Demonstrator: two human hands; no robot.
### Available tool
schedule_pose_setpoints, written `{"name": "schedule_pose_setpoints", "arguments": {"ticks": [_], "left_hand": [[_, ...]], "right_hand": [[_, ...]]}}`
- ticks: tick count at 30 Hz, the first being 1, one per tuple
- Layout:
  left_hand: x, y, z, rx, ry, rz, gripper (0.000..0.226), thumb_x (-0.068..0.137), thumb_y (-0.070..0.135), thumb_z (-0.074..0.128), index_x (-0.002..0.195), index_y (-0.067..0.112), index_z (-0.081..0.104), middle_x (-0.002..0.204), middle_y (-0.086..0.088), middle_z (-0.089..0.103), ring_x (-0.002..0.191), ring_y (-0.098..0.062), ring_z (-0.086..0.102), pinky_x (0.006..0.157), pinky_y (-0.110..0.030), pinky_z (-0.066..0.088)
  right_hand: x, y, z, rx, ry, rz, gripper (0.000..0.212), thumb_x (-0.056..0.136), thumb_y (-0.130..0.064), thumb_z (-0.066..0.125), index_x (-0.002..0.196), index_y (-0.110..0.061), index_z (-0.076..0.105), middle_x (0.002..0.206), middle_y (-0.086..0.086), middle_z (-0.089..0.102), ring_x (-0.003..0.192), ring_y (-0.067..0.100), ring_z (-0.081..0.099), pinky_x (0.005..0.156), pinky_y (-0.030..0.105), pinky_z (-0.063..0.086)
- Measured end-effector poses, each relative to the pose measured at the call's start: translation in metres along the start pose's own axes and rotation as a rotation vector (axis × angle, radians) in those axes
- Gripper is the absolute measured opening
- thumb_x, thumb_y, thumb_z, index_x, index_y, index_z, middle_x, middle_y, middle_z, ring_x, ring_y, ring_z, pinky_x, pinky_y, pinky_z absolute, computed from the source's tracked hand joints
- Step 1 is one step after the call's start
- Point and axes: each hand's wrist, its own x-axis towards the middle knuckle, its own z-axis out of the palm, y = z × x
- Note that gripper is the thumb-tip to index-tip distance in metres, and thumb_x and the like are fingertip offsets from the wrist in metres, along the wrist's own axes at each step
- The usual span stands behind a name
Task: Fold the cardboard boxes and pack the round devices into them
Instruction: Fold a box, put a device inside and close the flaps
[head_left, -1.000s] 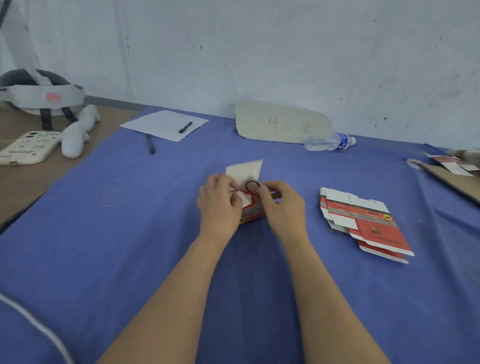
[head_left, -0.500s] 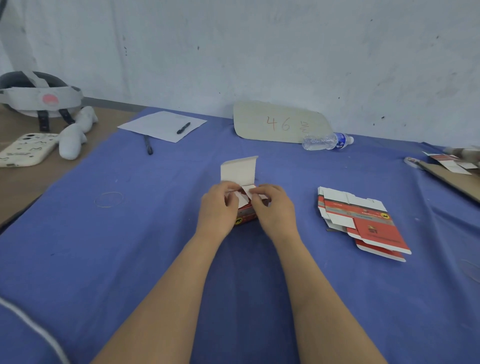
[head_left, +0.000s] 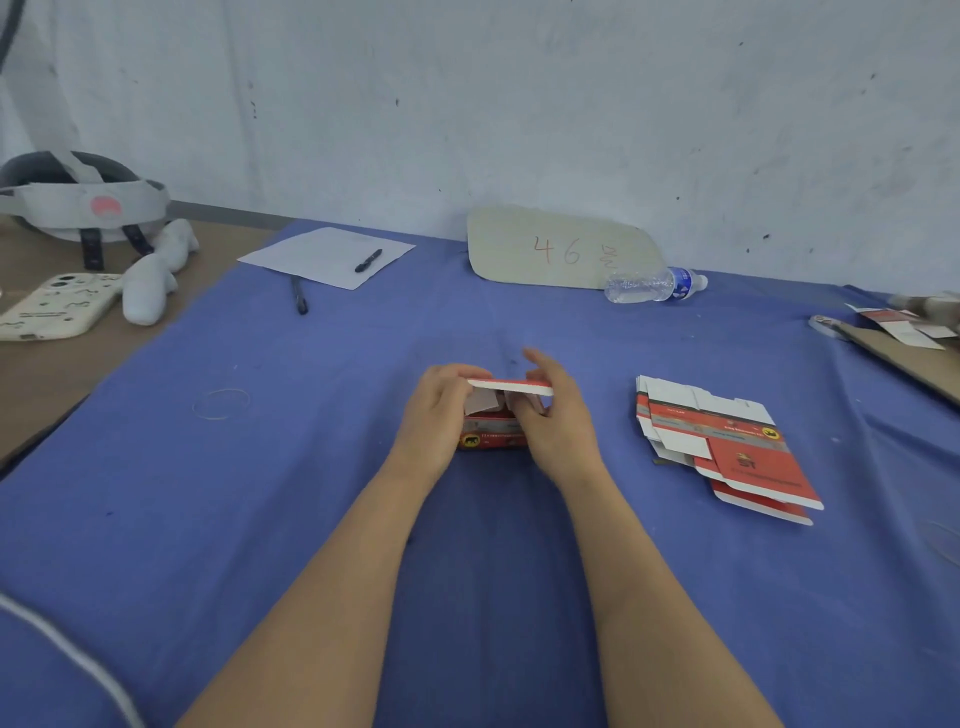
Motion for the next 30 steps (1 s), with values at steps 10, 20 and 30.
{"name": "schedule_pose_setpoints", "arguments": {"ticks": [10,20,30], "left_hand": [[-0.001,-0.013,-0.016,0.282,-0.268,0.074,0.031,0.096,0.023,0.057,0.121,0.038,0.045,0.147,0.014,0.033,0.132,-0.004,0.036,0.1,-0.013,0.031],[0.0,-0.01,-0.01,0.153,-0.181,0.046,0.025,0.096,0.018,0.056,0.106,0.041,0.054,0.134,0.016,0.042,0.109,0.01,0.048,0.08,-0.004,0.041],[-0.003,0.002,-0.003,0.125,-0.06,-0.122,0.038,0.101,0.027,0.034,0.11,0.028,0.071,0.144,0.004,0.045,0.135,-0.01,0.039,0.103,-0.023,0.031]], "right_hand": [[-0.004,0.0,-0.026,0.025,-0.359,0.076,0.047,0.092,-0.035,0.059,0.136,-0.037,0.045,0.122,-0.017,0.052,0.098,-0.004,0.053,0.08,0.011,0.043],[-0.004,0.001,-0.022,-0.026,-0.236,-0.028,0.022,0.097,-0.03,0.051,0.118,-0.038,0.056,0.1,-0.018,0.06,0.078,0.012,0.052,0.072,0.018,0.048],[-0.009,-0.011,-0.017,0.078,-0.22,0.103,0.03,0.101,-0.035,0.041,0.095,-0.038,0.07,0.083,-0.022,0.069,0.071,-0.011,0.06,0.059,0.004,0.043]]}}
